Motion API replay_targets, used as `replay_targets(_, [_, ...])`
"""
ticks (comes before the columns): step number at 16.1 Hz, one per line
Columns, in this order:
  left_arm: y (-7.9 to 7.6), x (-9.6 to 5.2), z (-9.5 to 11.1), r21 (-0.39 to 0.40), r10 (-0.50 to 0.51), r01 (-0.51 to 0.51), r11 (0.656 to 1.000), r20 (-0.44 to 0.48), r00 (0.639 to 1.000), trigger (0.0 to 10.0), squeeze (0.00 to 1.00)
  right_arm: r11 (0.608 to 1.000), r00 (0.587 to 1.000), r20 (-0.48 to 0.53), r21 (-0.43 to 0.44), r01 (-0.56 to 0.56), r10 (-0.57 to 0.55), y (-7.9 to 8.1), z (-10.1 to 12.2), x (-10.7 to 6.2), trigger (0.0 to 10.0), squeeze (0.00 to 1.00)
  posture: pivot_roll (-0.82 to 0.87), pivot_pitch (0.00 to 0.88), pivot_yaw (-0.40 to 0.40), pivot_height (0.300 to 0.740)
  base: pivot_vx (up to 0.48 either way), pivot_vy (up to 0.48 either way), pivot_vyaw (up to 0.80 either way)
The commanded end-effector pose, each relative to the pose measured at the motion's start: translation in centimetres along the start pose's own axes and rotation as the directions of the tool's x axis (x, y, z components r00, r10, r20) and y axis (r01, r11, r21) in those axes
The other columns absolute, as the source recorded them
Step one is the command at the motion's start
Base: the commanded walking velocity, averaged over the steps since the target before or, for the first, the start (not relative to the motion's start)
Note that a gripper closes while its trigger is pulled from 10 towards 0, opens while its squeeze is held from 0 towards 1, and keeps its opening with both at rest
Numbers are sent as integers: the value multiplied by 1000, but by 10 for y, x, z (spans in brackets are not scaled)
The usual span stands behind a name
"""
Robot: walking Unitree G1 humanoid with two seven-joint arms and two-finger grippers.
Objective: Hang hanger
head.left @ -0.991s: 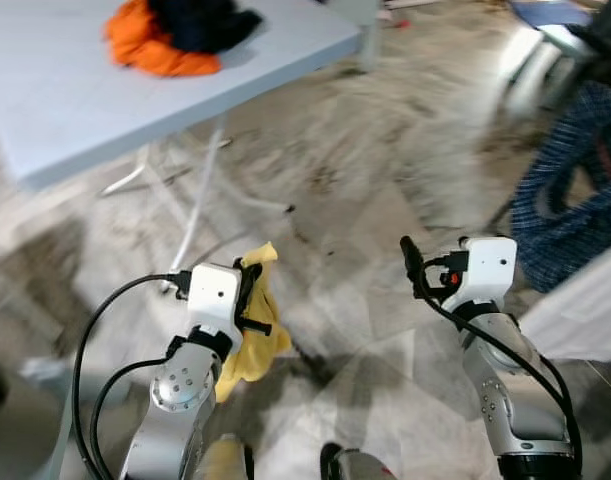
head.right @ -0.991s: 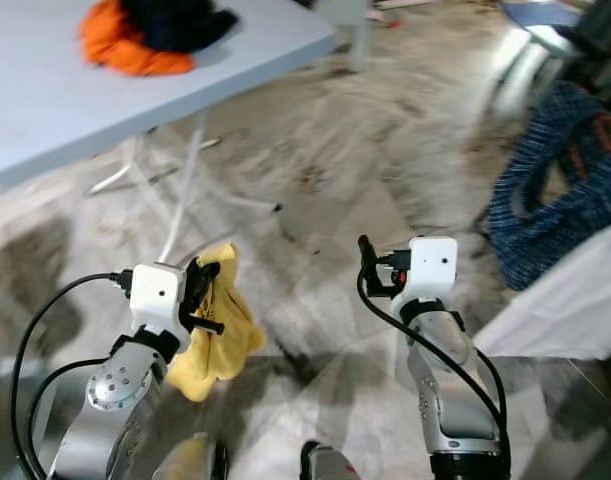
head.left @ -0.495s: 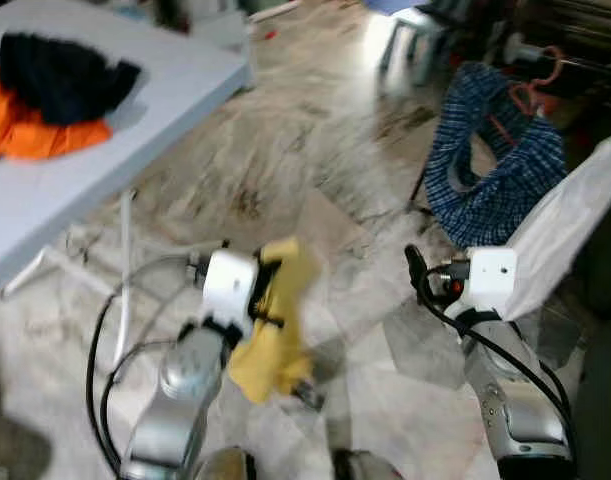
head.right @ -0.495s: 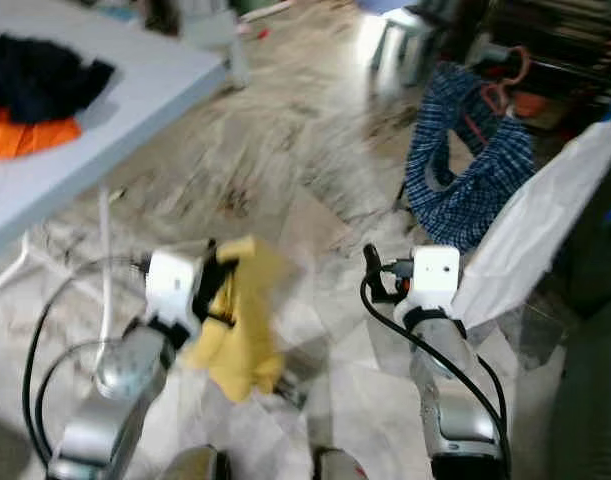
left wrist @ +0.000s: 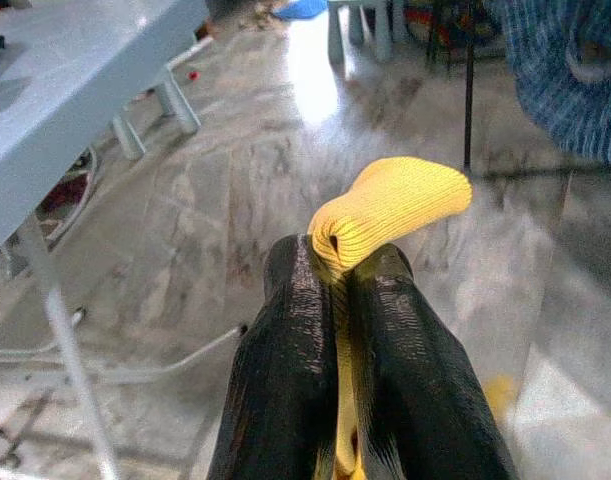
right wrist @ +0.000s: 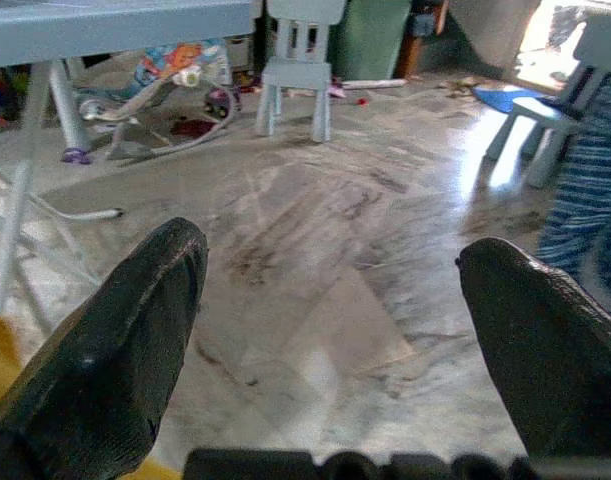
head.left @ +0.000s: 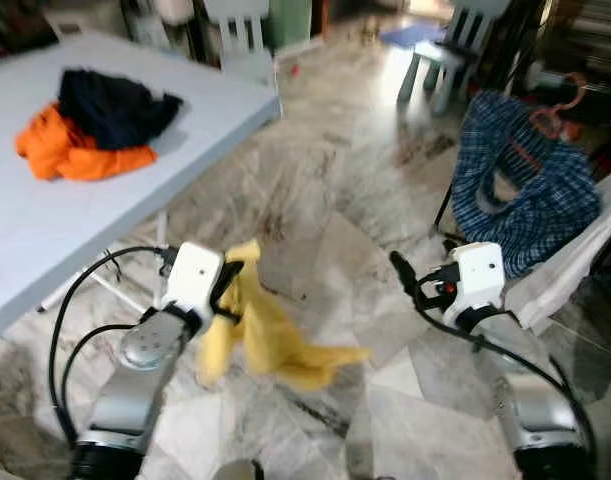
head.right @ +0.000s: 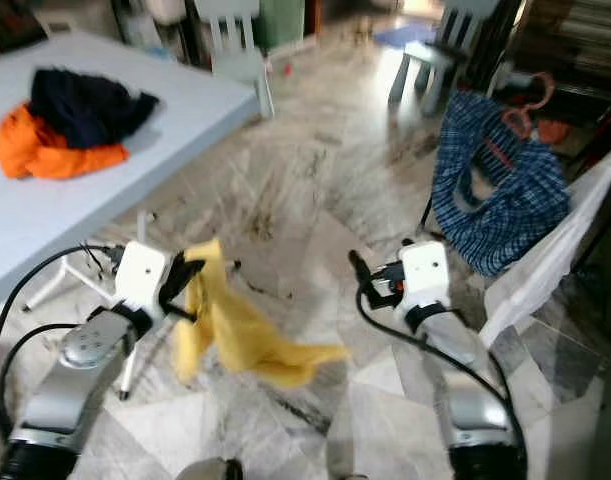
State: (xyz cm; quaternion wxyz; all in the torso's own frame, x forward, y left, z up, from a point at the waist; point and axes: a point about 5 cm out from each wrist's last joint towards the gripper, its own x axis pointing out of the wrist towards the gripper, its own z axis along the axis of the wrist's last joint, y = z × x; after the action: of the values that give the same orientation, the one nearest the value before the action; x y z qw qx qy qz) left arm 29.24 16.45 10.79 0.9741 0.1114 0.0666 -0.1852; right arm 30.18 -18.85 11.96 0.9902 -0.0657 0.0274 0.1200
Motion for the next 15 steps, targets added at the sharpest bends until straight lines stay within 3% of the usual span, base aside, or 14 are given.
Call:
replay_targets(1, [2,1,2,4,-19,18,1000,20,1000,10000,0,1000,1000,-24,6,10,-10,-1,-2,2,10000,0,6,0,50,740,0,0,0])
replay_targets(3, [-6,1,-9,-69,12,-11,998,16,1000,10000,0,995,996,-49,60,78,-75,4,-11,-1,10000,0,-17,0,55,740,0,0,0])
replay_targets(4, [-12,-1,-11,-64,21,-20,998,26,999,10000,0,993,994,-43,66,100,-97,5,-12,-3,10000,0,-21,0,53,740,0,0,0])
replay_targets(6, [-27,-8,-14,-182,76,-62,981,67,995,10000,0,964,976,-18,150,218,-217,2,-15,-11,10000,0,-18,0,28,740,0,0,0])
replay_targets(7, [-28,-9,-14,-199,92,-74,977,79,993,10000,0,956,971,-20,169,239,-240,1,-16,-13,10000,0,-16,0,21,740,0,0,0])
replay_targets(8, [-28,-12,-15,-231,130,-110,967,74,989,10000,0,948,961,-4,166,273,-276,0,-15,-17,10000,0,-12,0,8,740,0,0,0])
replay_targets(9, [-27,-17,-17,-244,158,-137,960,68,985,10000,0,956,959,29,99,277,-281,2,-12,-22,10000,0,-14,0,-3,740,0,0,0])
replay_targets(12, [-31,-27,-24,-248,132,-116,962,50,990,10000,0,964,967,-18,78,255,-254,5,-21,-35,10000,0,-17,34,-27,740,0,0,-706])
replay_targets(15, [-29,-27,-23,-259,154,-136,956,49,987,10000,0,954,958,-21,86,288,-287,-1,-21,-36,10000,0,-14,35,-32,740,203,89,-800])
